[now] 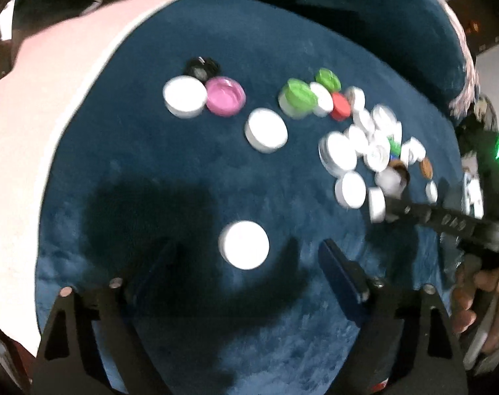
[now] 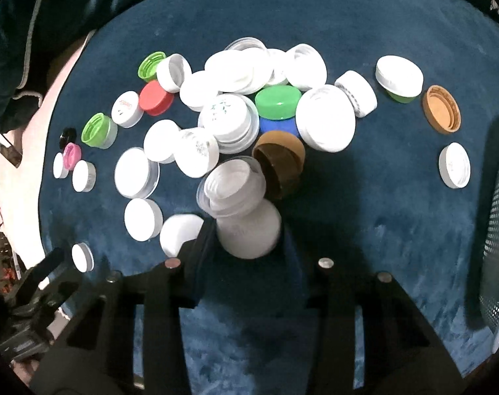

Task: Organize objects
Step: 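Grasp a white cap with the left gripper while the right grasps a white cap, then carry both white caps over the basket and open both grippers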

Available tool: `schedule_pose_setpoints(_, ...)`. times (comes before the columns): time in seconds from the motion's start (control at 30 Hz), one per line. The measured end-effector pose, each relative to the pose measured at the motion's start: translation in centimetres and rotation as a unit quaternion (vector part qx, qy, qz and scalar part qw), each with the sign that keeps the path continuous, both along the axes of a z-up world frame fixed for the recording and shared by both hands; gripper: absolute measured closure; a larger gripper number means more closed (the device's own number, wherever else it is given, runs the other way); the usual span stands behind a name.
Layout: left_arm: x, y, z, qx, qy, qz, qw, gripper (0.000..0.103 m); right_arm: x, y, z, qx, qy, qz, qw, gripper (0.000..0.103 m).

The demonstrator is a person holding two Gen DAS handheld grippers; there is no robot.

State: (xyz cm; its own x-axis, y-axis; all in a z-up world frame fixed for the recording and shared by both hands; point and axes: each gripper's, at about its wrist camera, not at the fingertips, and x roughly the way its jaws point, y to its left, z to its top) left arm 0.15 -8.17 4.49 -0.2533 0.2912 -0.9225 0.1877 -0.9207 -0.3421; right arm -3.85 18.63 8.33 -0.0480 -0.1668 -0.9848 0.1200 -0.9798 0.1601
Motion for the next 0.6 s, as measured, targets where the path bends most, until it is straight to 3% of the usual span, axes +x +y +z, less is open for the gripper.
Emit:
schedule_pose_setpoints(0.07,-0.3,0.7,-0.2,-0.023,0.003,-0.013,0.9996,0.019,0.1,0.4,0.2,-0.011,-0.003,-0.005,1.000,0.062)
schedule_pose_setpoints(0.13,-0.6,1.2,-0.1,-0.041,0.012,-0.021,0.9989,0.034,0.1,0.9,0.4,-0.020,-0.004,-0.012,1.000,0.062)
schedule_pose_setpoints(0.17,-0.7,1.5,0.0,-0.051,0.016,-0.025,0.9983,0.058,0.1,1.1,0.5,-0.024,-0.004,-0.016,1.000,0.062)
schedule_pose_setpoints(0.2,-0.7,1.7,0.1,-0.058,0.017,-0.028,0.9978,0.069,0.2,1.3,0.7,-0.026,-0.003,-0.017,1.000,0.062)
schedule_pose_setpoints(0.37,-0.8,1.7,1.1,-0.020,0.033,-0.022,0.9990,0.072,0.5,1.4,1.6,-0.029,0.004,-0.016,0.999,0.062)
schedule_pose_setpoints(0.6,-1.7,6.5,4.6,-0.003,0.087,-0.066,0.9941,0.072,2.3,4.7,4.6,-0.047,0.033,-0.026,0.998,0.062)
